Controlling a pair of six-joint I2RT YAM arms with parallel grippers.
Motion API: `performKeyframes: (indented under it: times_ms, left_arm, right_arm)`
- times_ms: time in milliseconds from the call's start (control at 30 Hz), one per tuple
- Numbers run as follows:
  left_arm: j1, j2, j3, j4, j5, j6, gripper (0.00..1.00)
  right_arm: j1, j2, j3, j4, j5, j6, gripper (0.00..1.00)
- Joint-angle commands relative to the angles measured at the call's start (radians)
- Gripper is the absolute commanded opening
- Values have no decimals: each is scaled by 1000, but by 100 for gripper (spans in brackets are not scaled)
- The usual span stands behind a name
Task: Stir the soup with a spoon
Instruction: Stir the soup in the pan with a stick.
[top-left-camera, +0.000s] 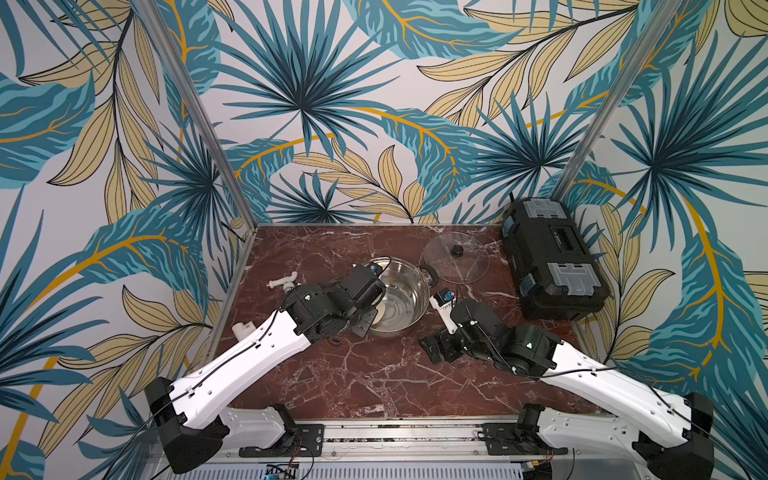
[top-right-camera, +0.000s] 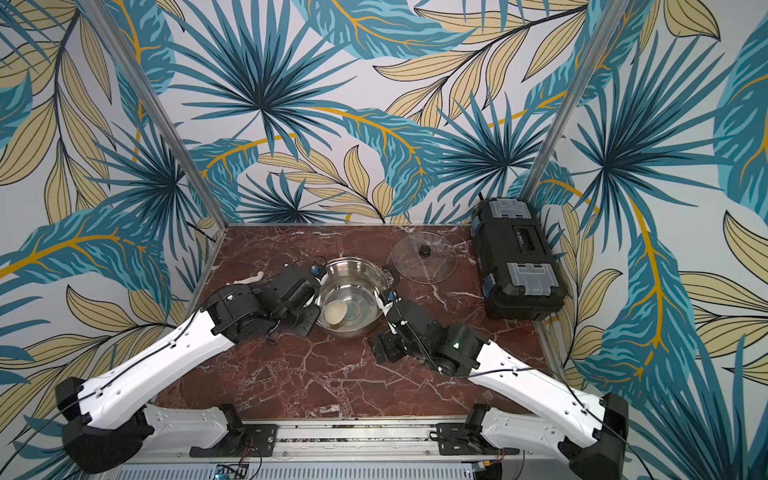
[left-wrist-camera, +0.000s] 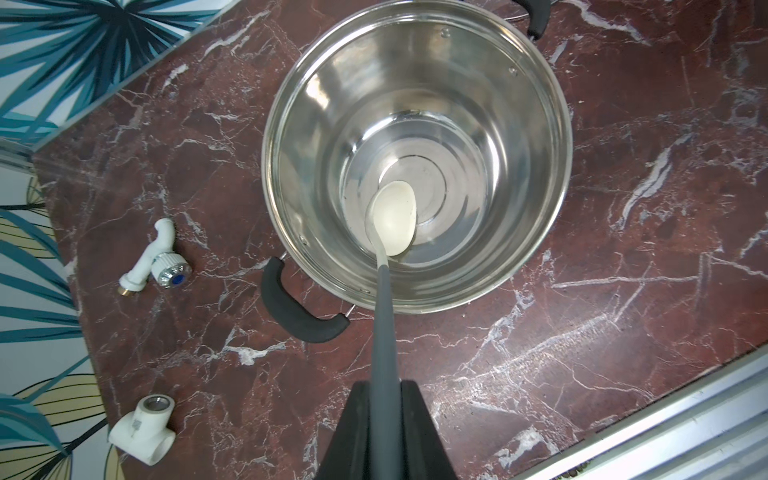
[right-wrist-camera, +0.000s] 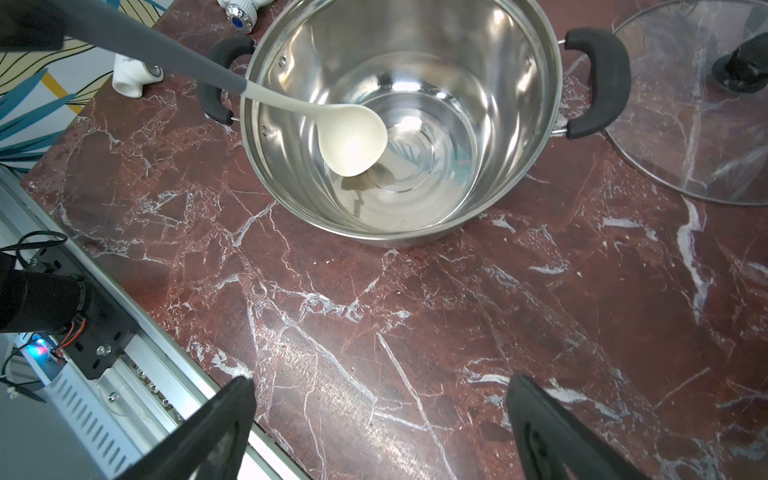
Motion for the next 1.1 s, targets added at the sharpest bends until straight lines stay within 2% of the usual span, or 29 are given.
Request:
performKeyframes:
  times_ms: [0, 233, 433, 600, 867, 1067]
  left_arm:
    - [3, 30, 63, 19, -75, 23, 0]
    - [3, 61, 65, 132, -65, 42, 0]
    - [0, 91, 98, 181, 47, 28, 0]
    - [-35, 116, 109, 180, 120, 15, 0]
    - [-62, 91, 113, 41, 131, -31, 0]
    - [-61, 6, 59, -31, 33, -54, 0]
  right_arm:
    - [4, 13, 34, 52, 25, -58, 100]
    - [3, 21, 38, 125, 79, -94, 100]
    - [3, 13, 7, 174, 133, -141, 100]
    - [3, 6, 21, 130, 104, -172, 99]
    - [4, 15, 23, 114, 33, -200, 100]
    - [3, 13, 24, 117, 11, -207, 100]
